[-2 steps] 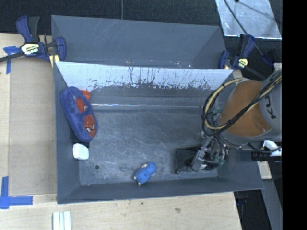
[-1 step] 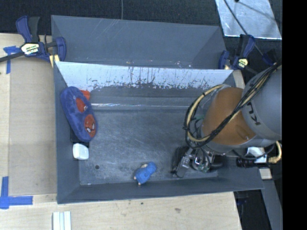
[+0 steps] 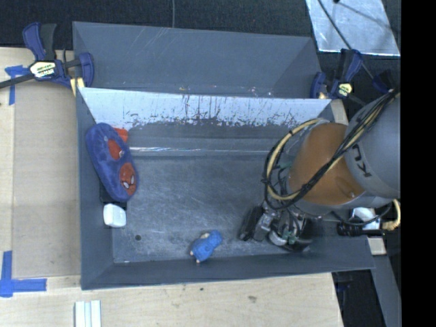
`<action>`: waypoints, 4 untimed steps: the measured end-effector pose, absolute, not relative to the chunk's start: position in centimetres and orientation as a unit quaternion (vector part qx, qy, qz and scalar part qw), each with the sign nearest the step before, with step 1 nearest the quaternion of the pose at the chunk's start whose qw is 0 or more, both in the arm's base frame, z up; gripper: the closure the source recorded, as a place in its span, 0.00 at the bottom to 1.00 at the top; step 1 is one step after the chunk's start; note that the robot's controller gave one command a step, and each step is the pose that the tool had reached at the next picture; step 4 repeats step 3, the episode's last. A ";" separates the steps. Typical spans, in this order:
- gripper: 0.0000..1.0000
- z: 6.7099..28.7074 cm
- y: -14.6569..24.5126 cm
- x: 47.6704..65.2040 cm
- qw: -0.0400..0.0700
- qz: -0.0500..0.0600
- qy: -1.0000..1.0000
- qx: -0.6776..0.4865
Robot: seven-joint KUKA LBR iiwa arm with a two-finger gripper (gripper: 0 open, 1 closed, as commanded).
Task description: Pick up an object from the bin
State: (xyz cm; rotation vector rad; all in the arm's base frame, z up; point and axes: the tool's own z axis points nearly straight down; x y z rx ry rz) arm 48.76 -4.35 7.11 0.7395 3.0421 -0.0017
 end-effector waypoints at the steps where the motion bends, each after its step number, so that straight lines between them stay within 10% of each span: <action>1: 1.00 13.4 -4.4 48.8 0.002 0.000 0.972 0.235; 4: 1.00 14.6 -4.5 48.7 0.001 0.000 0.973 0.232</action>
Offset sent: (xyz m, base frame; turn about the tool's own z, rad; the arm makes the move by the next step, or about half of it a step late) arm 0.0000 0.0000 0.0613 0.0000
